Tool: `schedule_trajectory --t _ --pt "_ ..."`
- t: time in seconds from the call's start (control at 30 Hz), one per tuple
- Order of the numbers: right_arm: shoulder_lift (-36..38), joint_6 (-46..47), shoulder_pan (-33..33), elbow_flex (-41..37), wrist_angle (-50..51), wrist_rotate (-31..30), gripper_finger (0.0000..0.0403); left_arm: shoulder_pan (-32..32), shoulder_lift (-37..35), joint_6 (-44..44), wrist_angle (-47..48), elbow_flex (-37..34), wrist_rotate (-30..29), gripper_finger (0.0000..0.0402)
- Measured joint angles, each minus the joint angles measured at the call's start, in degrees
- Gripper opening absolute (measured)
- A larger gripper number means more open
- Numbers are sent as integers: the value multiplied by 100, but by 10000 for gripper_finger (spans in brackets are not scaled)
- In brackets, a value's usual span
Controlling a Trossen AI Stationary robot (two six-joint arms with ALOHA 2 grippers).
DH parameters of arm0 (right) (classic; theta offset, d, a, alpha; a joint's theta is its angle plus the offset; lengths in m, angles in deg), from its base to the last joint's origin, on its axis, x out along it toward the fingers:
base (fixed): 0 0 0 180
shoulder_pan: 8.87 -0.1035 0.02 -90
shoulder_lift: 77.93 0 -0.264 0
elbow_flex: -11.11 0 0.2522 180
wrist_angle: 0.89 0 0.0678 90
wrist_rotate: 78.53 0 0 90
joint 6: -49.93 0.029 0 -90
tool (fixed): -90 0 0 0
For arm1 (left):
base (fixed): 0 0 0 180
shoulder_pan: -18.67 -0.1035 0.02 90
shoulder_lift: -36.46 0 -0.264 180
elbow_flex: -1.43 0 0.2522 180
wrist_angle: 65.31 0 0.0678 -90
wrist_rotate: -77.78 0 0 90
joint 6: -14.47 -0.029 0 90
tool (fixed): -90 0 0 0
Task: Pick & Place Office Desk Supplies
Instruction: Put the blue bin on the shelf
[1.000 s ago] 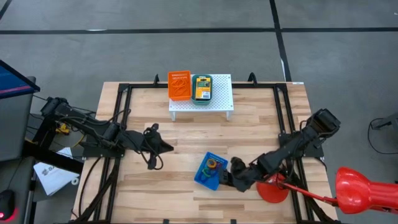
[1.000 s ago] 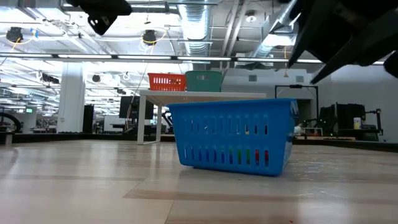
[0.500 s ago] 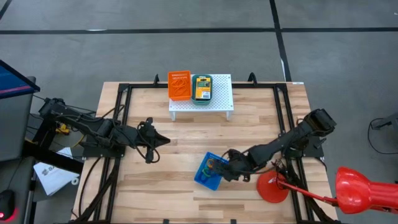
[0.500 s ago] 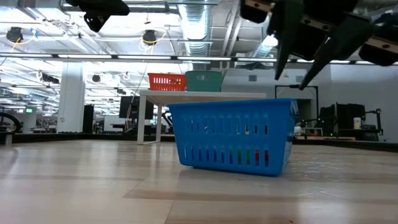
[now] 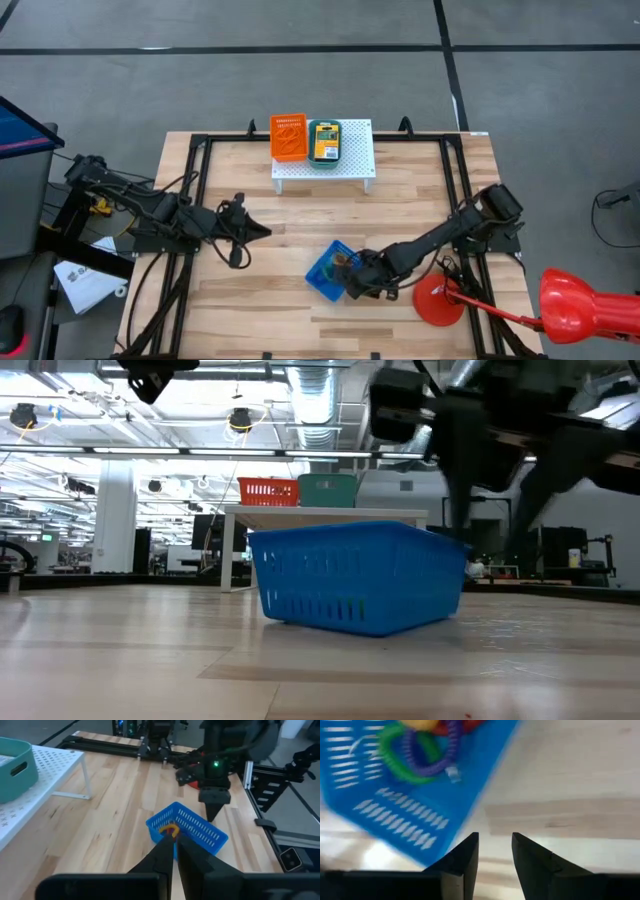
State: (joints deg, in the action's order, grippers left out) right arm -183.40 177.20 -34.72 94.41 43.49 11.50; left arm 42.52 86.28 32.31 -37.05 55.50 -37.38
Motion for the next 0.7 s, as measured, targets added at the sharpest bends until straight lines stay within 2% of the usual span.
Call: schedule_trajectory --t 0.2,0.7 --pt "134 40 52 17 -6 -287 115 55 0 0 -1 0 -12 17" --pt "122 237 240 6 -292 -458 115 55 0 0 1 0 -34 17"
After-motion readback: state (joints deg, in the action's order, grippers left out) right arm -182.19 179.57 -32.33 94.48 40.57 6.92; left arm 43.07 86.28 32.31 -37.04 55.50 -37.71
